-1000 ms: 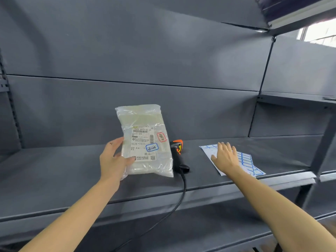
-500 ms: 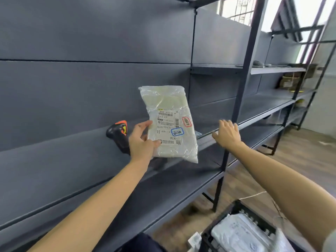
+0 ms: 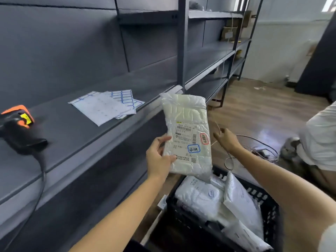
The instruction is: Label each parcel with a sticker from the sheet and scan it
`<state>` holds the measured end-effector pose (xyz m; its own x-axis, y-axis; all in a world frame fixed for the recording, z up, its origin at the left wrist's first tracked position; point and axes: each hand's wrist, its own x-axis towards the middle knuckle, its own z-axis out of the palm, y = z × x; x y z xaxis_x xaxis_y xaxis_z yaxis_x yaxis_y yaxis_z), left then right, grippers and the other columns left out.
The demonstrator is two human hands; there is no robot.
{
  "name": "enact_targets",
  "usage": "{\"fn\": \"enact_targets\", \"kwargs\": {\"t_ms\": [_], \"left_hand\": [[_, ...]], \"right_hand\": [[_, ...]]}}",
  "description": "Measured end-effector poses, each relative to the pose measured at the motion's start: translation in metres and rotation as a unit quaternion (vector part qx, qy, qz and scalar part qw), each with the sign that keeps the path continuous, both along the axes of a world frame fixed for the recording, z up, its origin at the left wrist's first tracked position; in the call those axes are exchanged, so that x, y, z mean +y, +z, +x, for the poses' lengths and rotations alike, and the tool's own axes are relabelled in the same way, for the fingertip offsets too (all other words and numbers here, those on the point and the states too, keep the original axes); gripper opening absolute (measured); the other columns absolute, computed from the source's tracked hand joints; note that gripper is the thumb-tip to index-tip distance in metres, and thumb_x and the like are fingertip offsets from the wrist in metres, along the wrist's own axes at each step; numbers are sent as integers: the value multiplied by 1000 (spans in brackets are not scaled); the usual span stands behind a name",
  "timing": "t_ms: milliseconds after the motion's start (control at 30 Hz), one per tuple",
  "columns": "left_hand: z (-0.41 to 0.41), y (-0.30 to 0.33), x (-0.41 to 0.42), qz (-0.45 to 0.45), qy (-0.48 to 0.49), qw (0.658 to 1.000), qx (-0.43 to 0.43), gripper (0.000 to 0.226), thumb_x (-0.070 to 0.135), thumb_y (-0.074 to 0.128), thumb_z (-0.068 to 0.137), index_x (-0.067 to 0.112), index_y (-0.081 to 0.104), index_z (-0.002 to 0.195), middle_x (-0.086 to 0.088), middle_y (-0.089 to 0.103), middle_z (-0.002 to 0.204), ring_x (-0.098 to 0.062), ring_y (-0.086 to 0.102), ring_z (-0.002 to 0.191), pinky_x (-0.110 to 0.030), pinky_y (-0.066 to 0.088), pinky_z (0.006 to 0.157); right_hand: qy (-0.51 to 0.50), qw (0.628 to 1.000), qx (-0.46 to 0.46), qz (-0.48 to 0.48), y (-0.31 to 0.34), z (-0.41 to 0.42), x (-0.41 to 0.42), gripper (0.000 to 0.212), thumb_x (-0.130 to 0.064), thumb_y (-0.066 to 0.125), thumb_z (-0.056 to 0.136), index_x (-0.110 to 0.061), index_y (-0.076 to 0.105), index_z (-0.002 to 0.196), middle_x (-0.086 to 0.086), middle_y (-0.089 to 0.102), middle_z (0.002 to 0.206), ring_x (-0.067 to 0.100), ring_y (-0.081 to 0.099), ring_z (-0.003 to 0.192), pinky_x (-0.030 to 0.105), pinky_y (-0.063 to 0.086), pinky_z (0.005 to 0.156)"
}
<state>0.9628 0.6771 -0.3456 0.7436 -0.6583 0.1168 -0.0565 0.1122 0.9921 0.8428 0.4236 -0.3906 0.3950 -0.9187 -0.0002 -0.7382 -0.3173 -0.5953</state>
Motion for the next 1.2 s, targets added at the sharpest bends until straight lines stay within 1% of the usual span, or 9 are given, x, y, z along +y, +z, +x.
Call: {"fn": "enact_targets", "kwargs": {"t_ms": [133, 333, 500, 633, 767, 933, 1000, 1100, 1200], "left_hand": [[-17, -53, -11, 57, -11, 998, 40, 56, -26, 60, 65, 20, 63, 97, 18, 66, 98, 2, 67, 86, -24, 58, 69], [-35, -128, -14, 124, -13, 987, 105, 58, -27, 62, 65, 23, 61, 95, 19, 65, 102, 4, 65, 92, -12, 52, 67], [-37, -170, -10, 202, -34, 973, 106, 58, -18, 67, 71, 32, 58, 98, 9, 63, 111, -3, 61, 102, -22, 55, 78], [-30, -182, -6, 256, -72, 963, 55, 47, -4, 68, 79, 34, 54, 104, 35, 48, 103, 19, 51, 91, -2, 42, 72], [-18, -191, 1, 313, -77, 946, -24, 41, 1, 63, 86, 26, 54, 117, 20, 48, 125, 1, 43, 118, -17, 30, 101], [-9, -194, 10, 358, -70, 929, -65, 36, 9, 59, 92, 25, 52, 125, 21, 46, 125, -1, 41, 119, -17, 27, 95], [-6, -195, 13, 367, -63, 926, -65, 37, 11, 58, 93, 25, 51, 127, 16, 48, 133, -7, 43, 124, -17, 29, 93], [-1, -196, 17, 369, -60, 925, -65, 36, 7, 54, 94, 25, 51, 125, 8, 43, 145, -13, 38, 133, -18, 28, 97], [2, -195, 19, 380, -59, 919, -86, 35, 7, 52, 94, 26, 50, 123, 7, 41, 146, -14, 31, 136, -23, 26, 105]], "right_hand": [[-14, 973, -116, 201, -48, -11, 4, 46, -41, 48, 98, -2, 61, 118, 19, 64, 119, 30, 61, 104, 37, 48, 88], [19, 851, -201, 485, -105, -22, 28, 58, -59, 41, 94, -7, 66, 100, 7, 72, 83, 20, 67, 74, 31, 52, 68], [71, 776, -242, 578, -146, -22, 45, 21, -8, 57, 93, -5, 60, 113, 22, 65, 119, 36, 64, 105, 50, 49, 95], [-62, 797, -295, 524, -170, -22, 41, 34, -2, 56, 93, 3, 50, 126, 24, 61, 119, 35, 63, 97, 48, 55, 81], [-187, 824, -297, 446, -194, -21, 35, 34, 0, 59, 91, 4, 49, 123, 23, 60, 108, 31, 61, 83, 44, 52, 73], [-251, 911, -109, 308, -219, -9, 47, 51, -13, 59, 92, 7, 35, 132, 23, 48, 129, 33, 53, 110, 44, 46, 94], [-235, 945, 13, 227, -221, -2, 55, 61, -16, 57, 93, 3, 22, 140, 26, 37, 137, 38, 42, 124, 45, 36, 103], [-117, 975, 172, 74, -218, 3, 64, 46, -10, 51, 91, -8, 37, 134, 21, 45, 130, 33, 43, 120, 42, 38, 102], [4, 982, 179, 65, -221, 6, 69, 29, -19, 44, 96, -9, 51, 122, 14, 52, 124, 25, 49, 109, 36, 45, 95]]}}
